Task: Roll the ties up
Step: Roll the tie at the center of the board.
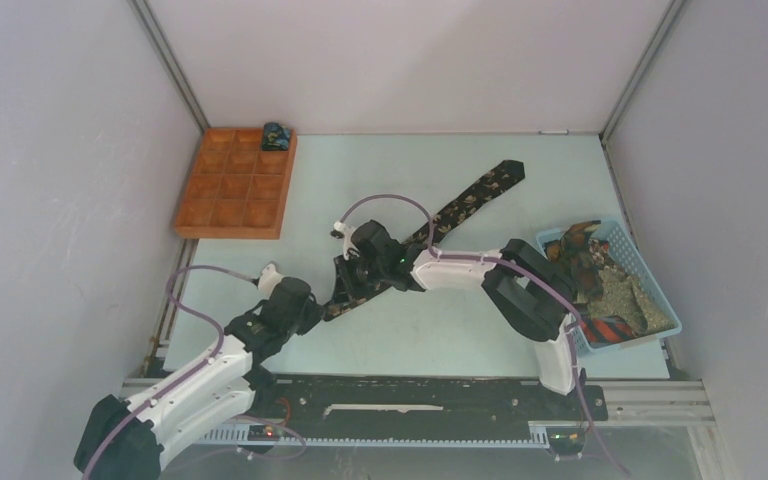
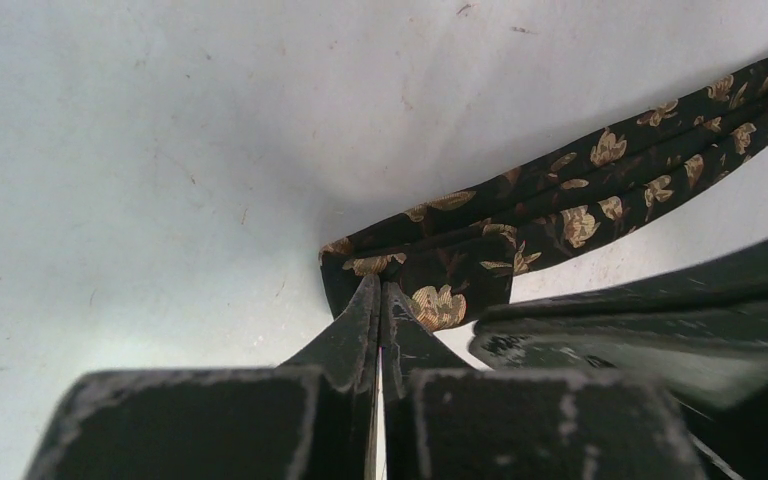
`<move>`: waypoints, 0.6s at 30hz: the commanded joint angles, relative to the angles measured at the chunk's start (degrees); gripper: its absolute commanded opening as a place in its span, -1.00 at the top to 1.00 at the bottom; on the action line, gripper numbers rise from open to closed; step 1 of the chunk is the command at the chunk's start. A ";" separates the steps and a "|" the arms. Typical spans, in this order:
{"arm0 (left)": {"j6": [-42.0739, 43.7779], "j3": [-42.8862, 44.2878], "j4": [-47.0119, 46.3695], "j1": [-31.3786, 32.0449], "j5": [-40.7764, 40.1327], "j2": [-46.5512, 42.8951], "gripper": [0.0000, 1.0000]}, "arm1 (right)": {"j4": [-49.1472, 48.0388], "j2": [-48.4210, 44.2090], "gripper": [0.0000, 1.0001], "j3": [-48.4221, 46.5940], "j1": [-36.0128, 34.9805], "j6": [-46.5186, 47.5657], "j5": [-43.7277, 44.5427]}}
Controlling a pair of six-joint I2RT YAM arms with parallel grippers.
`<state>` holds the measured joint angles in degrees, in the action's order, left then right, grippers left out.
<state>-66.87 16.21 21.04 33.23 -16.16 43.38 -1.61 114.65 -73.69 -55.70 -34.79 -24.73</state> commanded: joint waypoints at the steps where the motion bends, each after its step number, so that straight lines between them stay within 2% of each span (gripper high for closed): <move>1: 0.85 -0.12 -0.98 -0.28 -0.22 -0.50 1.00 | -1.27 2.17 0.84 -2.47 0.21 -0.28 -0.93; 9: 0.40 0.77 0.95 -0.27 -0.13 -1.96 0.95 | -0.79 4.79 0.91 -2.49 1.06 0.61 -0.85; 14: 0.56 1.86 3.96 -0.27 -0.15 -5.21 0.60 | -0.03 6.04 0.93 -2.47 1.29 1.41 -0.59; 16: 0.86 2.00 4.95 -0.28 0.10 -6.35 0.34 | 0.26 6.52 0.94 -2.48 1.41 1.69 -0.67; 18: 0.94 1.57 5.62 -0.30 0.46 -7.35 0.17 | 0.46 6.77 0.94 -2.44 1.51 1.97 -0.58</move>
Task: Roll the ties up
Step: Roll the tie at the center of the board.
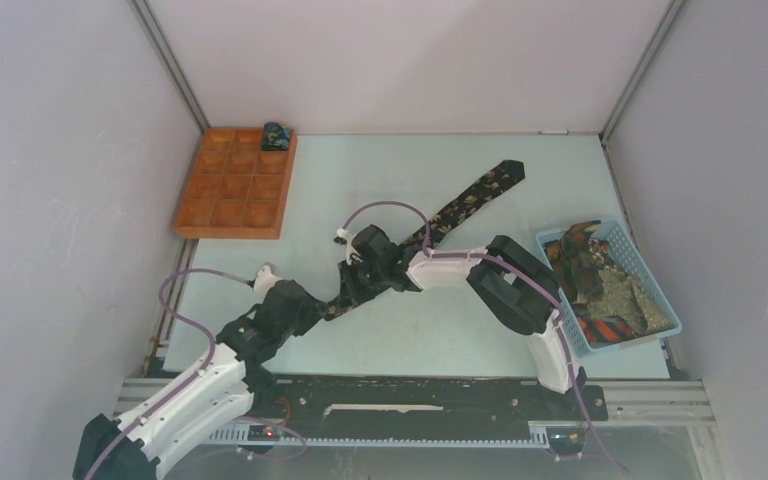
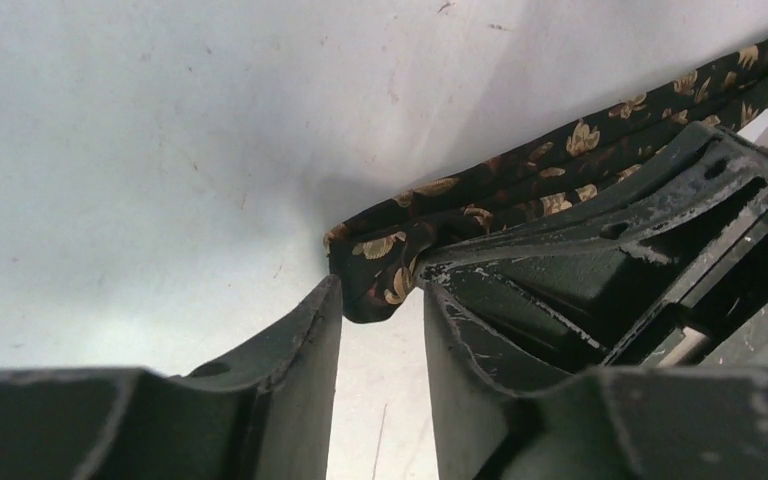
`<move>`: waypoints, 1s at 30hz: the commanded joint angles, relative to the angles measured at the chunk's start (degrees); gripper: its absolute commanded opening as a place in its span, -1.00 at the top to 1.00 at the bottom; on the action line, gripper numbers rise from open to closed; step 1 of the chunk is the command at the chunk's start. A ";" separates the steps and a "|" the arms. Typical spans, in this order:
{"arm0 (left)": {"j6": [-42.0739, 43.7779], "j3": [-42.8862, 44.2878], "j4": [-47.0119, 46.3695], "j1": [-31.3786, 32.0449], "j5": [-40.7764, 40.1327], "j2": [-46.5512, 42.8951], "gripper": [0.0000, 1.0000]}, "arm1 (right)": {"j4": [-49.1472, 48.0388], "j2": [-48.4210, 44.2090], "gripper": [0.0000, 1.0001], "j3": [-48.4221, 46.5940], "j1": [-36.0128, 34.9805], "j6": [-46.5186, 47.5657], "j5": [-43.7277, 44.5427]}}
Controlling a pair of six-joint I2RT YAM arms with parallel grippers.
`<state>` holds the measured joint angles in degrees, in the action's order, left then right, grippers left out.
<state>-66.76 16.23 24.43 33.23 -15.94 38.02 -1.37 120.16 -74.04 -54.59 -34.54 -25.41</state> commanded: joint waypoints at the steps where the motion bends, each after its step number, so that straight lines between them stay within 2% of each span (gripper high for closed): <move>1: 0.92 1.31 2.24 -0.35 0.51 -2.44 0.13 | 0.30 1.38 0.94 -2.14 0.47 1.88 0.10; 7: 1.29 -1.90 0.74 -1.43 2.62 -4.96 -0.01 | 0.75 1.83 0.96 -2.15 0.72 2.33 -0.05; 13: 1.50 -6.76 -6.46 -7.17 10.36 -5.82 0.02 | 0.22 1.84 0.97 -1.44 0.67 2.31 -0.34; 18: 2.95 -7.54 -8.50 -9.10 12.67 -5.00 0.05 | -0.13 1.47 0.97 -1.44 0.77 2.47 -0.50; 22: 4.82 -5.14 -5.01 -9.29 10.92 -5.80 0.08 | -0.12 -1.11 0.92 -1.47 1.42 2.59 -0.63; 25: 7.35 -1.79 -1.05 -9.58 7.48 -5.77 0.09 | 1.04 -4.14 0.78 -1.49 1.86 3.28 -0.40; 30: 12.33 4.60 1.10 -11.52 5.87 -0.19 0.15 | 7.47 -9.55 0.66 -1.52 2.70 5.05 1.56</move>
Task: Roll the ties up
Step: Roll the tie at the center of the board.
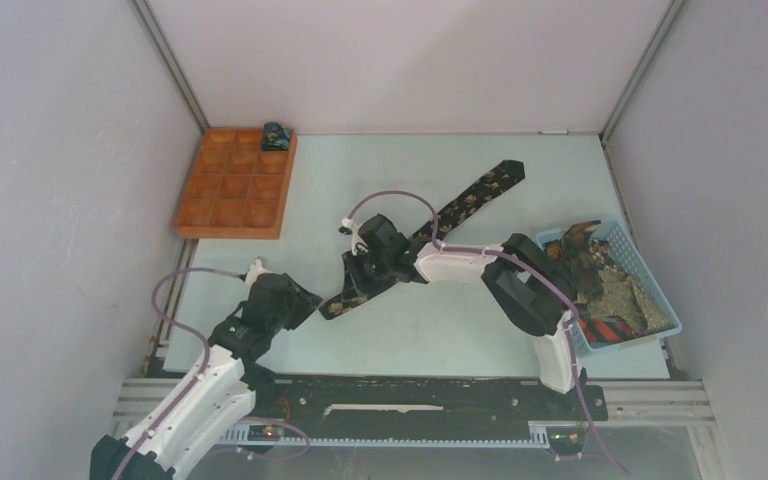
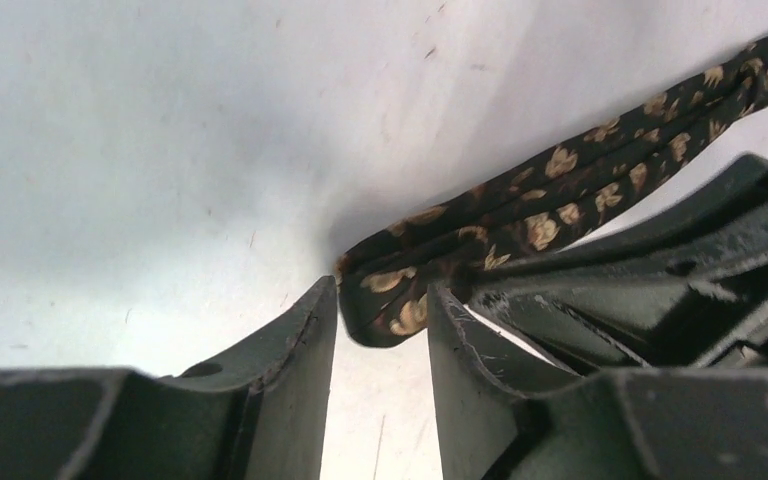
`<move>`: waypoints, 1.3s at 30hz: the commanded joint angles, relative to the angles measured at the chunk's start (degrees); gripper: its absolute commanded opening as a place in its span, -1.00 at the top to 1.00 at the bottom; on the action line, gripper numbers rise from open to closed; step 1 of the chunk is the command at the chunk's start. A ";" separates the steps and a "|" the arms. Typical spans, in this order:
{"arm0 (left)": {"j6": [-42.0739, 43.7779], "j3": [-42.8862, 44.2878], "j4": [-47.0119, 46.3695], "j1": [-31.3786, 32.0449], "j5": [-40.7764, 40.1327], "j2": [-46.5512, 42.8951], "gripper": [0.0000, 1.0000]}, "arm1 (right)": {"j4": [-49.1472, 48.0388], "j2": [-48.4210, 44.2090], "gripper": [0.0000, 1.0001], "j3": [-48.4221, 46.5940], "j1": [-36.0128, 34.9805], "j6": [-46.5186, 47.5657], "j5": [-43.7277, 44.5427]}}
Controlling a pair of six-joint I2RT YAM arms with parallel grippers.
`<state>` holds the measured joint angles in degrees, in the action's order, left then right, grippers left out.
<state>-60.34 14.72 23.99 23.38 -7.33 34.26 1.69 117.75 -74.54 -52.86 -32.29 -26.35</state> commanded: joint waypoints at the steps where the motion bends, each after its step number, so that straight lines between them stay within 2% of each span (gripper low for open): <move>1: 7.00 7.50 1.52 -1.86 -2.77 5.24 0.16 | 6.09 -8.06 0.65 -1.04 1.21 3.29 3.70; 5: 11.36 14.13 1.19 -2.02 -3.05 14.06 0.21 | 12.06 -10.91 0.66 0.38 1.58 5.13 10.06; 10: 14.81 20.51 -1.49 -2.19 -2.16 25.14 0.26 | 13.53 -14.42 0.70 8.25 2.43 4.87 17.75; 14: 17.14 26.42 -3.65 -2.14 1.07 34.73 0.30 | 14.50 -15.42 0.74 13.22 3.00 4.06 23.35; 19: 19.18 33.23 -5.59 -2.20 5.64 47.06 0.47 | 15.64 -13.95 0.78 15.09 3.66 3.18 28.69; 23: 19.89 37.01 -6.91 -2.12 10.24 53.33 0.58 | 14.37 -11.82 0.80 14.42 4.97 3.07 28.45; 39: 21.22 40.96 -8.62 -1.93 15.78 64.94 0.62 | 14.01 -0.93 0.84 2.53 7.28 6.79 24.62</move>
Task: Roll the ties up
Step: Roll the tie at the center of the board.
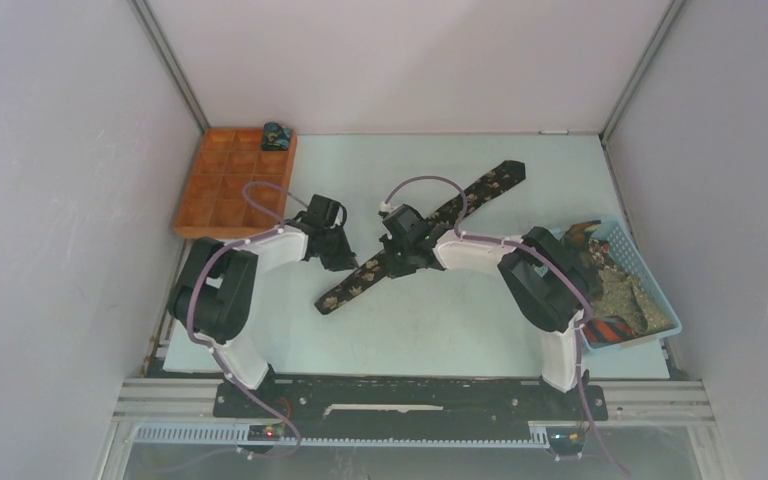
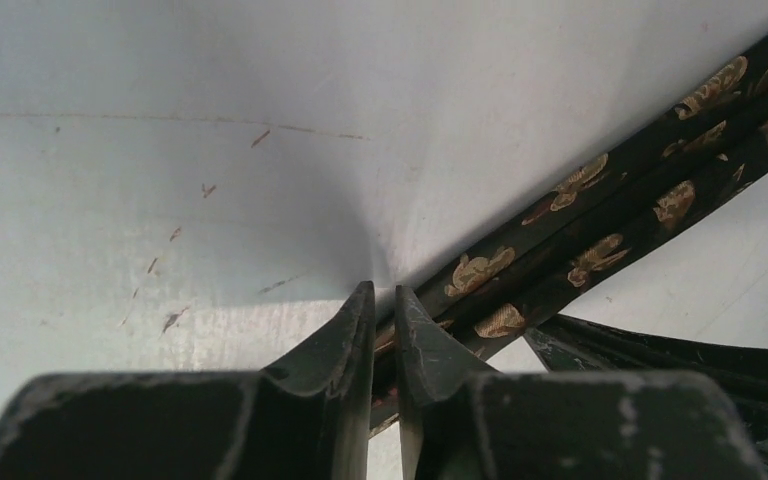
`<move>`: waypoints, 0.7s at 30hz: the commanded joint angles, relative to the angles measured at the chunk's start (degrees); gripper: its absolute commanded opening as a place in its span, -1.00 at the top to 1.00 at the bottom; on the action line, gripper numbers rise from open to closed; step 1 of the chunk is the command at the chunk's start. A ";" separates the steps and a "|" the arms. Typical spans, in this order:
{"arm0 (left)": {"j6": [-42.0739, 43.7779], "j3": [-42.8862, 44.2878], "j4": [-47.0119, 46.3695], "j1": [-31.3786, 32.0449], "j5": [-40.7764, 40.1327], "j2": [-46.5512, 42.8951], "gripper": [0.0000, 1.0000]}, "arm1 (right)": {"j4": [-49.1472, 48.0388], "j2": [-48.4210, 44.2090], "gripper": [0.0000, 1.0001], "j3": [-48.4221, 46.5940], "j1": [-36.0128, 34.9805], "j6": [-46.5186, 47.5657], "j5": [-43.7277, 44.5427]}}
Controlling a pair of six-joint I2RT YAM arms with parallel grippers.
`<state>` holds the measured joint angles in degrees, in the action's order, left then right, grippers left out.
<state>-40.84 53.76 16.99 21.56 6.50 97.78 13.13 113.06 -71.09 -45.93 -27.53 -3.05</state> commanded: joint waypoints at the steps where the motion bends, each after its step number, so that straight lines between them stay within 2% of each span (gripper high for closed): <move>1: 1.73 2.04 -1.72 -0.12 2.17 1.88 0.63 | 2.67 3.83 0.85 -1.09 0.48 2.10 1.32; 12: 2.34 1.29 -2.44 0.15 3.60 2.57 0.67 | 2.69 2.02 0.83 -3.85 1.33 2.54 -0.84; 21: 2.08 0.08 -3.19 0.41 4.97 2.14 0.69 | 3.66 6.63 0.84 -10.23 2.17 2.63 -3.44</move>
<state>-40.01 54.74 14.35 21.63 10.13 99.66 15.81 118.02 -78.83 -44.12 -25.89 -6.04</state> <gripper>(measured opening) 0.162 0.081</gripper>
